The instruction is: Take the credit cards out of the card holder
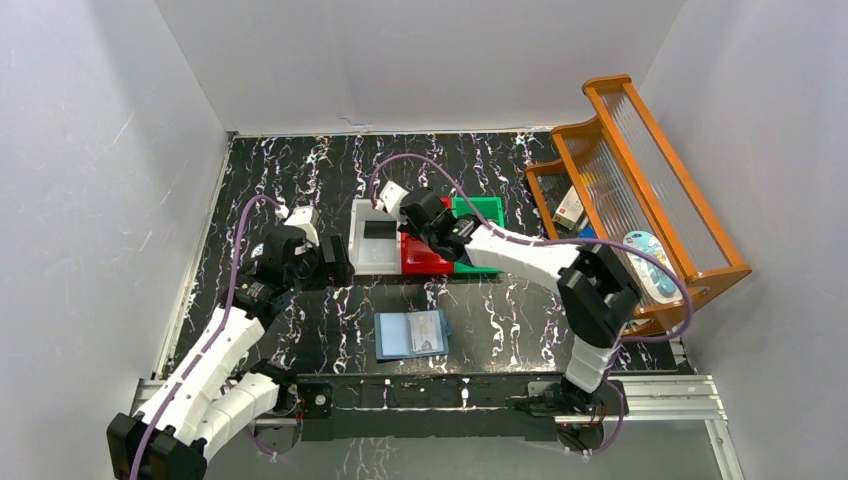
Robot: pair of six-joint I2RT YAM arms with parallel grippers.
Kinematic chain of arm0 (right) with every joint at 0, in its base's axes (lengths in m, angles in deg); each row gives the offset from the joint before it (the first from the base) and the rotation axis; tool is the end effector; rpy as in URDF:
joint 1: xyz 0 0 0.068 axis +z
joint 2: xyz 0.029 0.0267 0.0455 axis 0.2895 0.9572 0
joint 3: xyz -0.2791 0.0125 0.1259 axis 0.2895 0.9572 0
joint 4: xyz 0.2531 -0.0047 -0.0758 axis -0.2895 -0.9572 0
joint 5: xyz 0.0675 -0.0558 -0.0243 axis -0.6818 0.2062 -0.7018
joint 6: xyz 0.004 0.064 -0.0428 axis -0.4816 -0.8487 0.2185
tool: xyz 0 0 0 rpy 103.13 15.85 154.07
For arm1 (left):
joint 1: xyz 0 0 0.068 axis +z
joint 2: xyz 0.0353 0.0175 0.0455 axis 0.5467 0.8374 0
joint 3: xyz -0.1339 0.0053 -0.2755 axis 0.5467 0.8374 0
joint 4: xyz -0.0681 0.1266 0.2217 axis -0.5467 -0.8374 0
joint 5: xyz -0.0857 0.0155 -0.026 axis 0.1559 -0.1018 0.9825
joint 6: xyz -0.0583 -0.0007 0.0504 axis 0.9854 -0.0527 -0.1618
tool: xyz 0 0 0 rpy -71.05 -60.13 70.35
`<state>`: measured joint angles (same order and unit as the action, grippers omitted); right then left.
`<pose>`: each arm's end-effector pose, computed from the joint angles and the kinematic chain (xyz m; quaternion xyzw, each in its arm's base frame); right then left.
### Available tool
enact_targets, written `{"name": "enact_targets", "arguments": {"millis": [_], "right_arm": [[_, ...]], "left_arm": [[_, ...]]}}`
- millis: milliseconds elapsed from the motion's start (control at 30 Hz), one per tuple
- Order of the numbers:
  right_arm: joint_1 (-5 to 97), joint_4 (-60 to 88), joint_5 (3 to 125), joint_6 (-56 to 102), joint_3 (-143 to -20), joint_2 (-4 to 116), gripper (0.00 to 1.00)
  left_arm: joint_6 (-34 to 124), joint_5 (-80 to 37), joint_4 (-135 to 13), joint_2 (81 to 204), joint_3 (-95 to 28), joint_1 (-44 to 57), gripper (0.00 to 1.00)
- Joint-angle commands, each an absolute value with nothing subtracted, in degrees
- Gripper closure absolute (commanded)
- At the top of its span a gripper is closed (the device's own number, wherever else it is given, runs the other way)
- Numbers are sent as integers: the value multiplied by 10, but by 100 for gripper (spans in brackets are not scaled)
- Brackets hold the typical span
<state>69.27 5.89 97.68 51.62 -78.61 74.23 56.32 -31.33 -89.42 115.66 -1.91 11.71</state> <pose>0.2816 0.3198 0.2746 -0.4418 0.7514 -0.0709 0.4850 0.1786 -0.0679 0.2849 -0.0149 0.8824 -0.1636 0.4410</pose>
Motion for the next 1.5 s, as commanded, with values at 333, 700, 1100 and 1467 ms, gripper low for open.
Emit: {"name": "enact_targets", "arguments": {"millis": [333, 700, 1100, 1467], "right_arm": [[667, 50, 1008, 633, -895, 868, 99], [663, 67, 1011, 697, -897, 913, 95], [662, 41, 975, 710, -880, 893, 61], [659, 41, 991, 709, -870, 899, 56]], "left_arm": [[555, -321, -893, 1141, -21, 120, 2], [555, -319, -892, 1138, -19, 119, 2], [554, -321, -892, 1138, -19, 119, 2], [554, -317, -892, 1144, -18, 119, 2]]}}
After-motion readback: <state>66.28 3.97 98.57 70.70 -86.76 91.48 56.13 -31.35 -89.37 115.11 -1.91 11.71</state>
